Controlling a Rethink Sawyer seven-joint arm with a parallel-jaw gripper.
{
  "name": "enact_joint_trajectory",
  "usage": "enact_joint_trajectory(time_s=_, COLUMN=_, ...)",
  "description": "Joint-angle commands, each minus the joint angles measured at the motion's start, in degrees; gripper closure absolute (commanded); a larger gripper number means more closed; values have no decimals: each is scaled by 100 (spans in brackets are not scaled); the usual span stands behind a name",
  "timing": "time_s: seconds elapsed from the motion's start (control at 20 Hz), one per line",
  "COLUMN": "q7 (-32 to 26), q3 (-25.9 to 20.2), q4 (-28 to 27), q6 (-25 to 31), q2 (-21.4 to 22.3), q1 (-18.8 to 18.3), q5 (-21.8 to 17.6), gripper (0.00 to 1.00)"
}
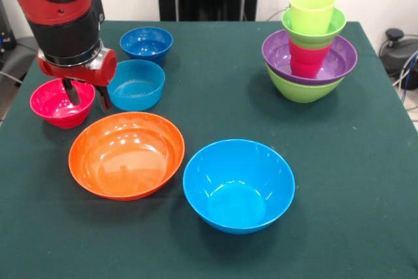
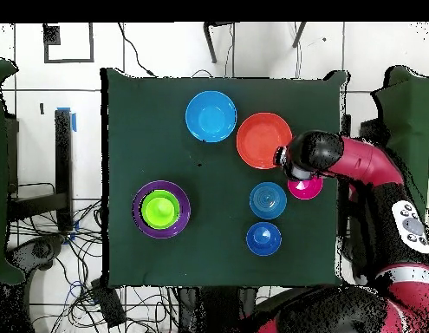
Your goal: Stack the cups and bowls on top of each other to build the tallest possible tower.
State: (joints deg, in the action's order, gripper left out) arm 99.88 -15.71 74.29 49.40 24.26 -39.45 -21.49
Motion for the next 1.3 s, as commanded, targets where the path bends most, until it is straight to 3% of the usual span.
enact_joint_trajectory(time_s=0.05, q7=-2005, q3=-771, q4=325, q6=-217, q2=-303, q1=-37, q5=-643, gripper=0)
enact_joint_trajectory(time_s=0.4, q7=-1797, q3=-659, q4=215, q6=176, q2=-467, q1=-11, q5=-812, gripper=0)
enact_joint_trajectory(time_s=0.85, q7=-1670, q3=-511, q4=2, q6=261, q2=-439, q1=94, q5=-1161, gripper=0)
enact_joint_trajectory(time_s=1.3, q7=-1752, q3=-459, q4=-10, q6=593, q2=-39, q1=155, q5=-1164, gripper=0)
